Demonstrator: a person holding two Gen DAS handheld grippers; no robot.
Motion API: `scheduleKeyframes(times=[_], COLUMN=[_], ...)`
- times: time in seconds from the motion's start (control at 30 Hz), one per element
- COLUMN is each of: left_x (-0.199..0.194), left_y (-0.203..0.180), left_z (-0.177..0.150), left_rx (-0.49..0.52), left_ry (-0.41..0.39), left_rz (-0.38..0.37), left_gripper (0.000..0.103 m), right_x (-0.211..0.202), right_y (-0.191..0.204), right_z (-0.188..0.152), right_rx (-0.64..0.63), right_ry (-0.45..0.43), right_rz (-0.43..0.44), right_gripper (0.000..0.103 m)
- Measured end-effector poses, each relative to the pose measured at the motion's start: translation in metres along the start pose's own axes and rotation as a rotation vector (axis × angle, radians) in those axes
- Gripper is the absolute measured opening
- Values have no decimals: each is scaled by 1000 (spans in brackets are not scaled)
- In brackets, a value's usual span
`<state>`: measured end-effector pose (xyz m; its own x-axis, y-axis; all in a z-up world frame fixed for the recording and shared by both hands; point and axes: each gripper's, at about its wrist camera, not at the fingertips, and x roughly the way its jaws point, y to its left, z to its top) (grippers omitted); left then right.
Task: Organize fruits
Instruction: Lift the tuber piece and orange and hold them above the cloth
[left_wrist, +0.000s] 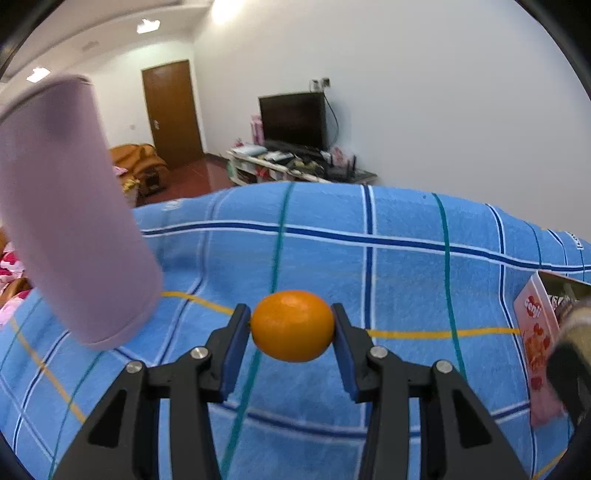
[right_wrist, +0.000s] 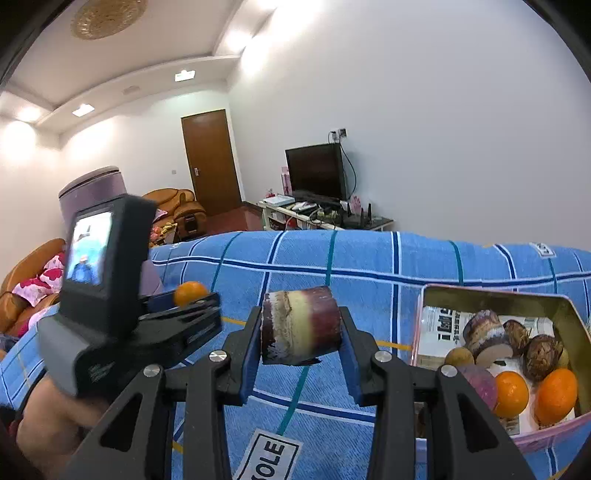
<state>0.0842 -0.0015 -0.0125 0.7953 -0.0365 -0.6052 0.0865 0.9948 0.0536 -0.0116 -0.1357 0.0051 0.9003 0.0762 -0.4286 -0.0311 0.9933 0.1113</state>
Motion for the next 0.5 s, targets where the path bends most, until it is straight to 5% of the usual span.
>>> scheduleKeyframes(times=[0.5], left_x=[-54], left_y=[14], left_z=[-27], left_rx=[-4], left_ry=[-130], left_rz=[51], left_gripper=[46], right_x=[-14], right_y=[20], right_z=[-3], right_rx=[-117], right_ry=[-80], right_rz=[-21], right_gripper=[40])
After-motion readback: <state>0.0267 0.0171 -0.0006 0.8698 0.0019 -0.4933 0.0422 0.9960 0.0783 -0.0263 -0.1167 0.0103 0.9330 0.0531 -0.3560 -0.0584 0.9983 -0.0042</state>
